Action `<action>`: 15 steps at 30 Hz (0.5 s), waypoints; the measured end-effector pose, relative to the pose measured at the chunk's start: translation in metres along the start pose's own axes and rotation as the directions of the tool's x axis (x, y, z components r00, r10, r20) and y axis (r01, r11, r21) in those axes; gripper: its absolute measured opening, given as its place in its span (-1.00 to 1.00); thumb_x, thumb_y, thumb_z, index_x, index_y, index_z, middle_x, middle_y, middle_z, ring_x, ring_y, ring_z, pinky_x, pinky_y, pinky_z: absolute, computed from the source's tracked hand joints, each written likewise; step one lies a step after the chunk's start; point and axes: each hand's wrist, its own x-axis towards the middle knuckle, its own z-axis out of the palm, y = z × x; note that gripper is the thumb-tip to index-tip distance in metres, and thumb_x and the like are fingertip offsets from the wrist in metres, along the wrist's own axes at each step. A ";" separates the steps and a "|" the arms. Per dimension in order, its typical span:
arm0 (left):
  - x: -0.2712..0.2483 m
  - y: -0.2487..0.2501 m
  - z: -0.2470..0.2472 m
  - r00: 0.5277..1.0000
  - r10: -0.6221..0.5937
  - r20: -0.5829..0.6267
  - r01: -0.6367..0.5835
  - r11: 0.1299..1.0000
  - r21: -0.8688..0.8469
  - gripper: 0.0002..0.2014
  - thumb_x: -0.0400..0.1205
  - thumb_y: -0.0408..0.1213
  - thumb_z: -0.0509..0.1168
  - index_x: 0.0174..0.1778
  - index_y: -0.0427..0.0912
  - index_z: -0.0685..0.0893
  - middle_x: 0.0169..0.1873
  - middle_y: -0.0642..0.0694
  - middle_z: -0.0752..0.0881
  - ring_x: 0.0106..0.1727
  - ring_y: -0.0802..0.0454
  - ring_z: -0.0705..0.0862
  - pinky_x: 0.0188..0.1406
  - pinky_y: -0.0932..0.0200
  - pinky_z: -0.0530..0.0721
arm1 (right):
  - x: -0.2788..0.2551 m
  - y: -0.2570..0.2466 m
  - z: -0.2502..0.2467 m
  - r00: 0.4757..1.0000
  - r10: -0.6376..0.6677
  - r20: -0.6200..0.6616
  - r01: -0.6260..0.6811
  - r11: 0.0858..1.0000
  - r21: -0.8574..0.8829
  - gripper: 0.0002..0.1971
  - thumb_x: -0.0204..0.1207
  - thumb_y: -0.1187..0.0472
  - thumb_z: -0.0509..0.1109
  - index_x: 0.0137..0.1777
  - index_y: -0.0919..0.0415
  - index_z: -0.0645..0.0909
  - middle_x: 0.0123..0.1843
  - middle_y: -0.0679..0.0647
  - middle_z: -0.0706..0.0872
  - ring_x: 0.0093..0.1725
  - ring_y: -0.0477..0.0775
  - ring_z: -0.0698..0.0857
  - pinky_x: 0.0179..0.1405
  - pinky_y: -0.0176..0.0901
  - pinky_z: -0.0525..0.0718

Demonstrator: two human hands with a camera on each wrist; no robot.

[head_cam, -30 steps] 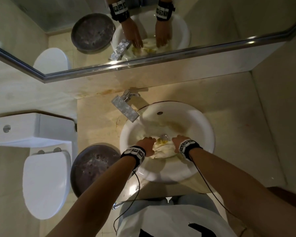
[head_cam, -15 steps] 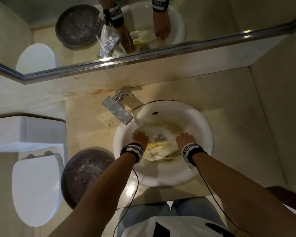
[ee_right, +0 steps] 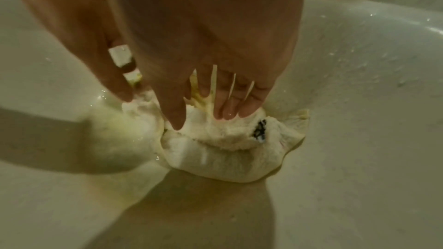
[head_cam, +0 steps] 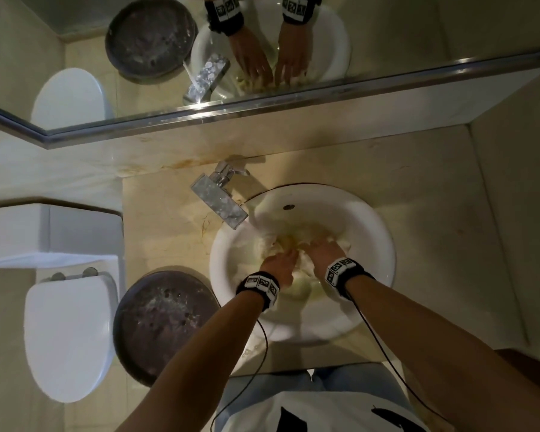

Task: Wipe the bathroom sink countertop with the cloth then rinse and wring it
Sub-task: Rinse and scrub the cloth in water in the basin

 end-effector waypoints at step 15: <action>-0.009 0.012 -0.001 0.902 -0.027 0.430 0.028 1.000 0.005 -0.30 0.51 0.49 -0.04 -0.01 -0.06 0.66 -0.07 -0.08 0.72 0.02 -0.09 0.68 0.23 -0.13 0.62 | -0.007 -0.016 0.010 0.970 -0.019 0.244 0.077 0.969 -0.233 -0.78 0.53 -0.06 0.43 -0.04 0.08 0.59 -0.10 0.07 0.70 0.16 0.16 0.67 0.60 0.43 0.11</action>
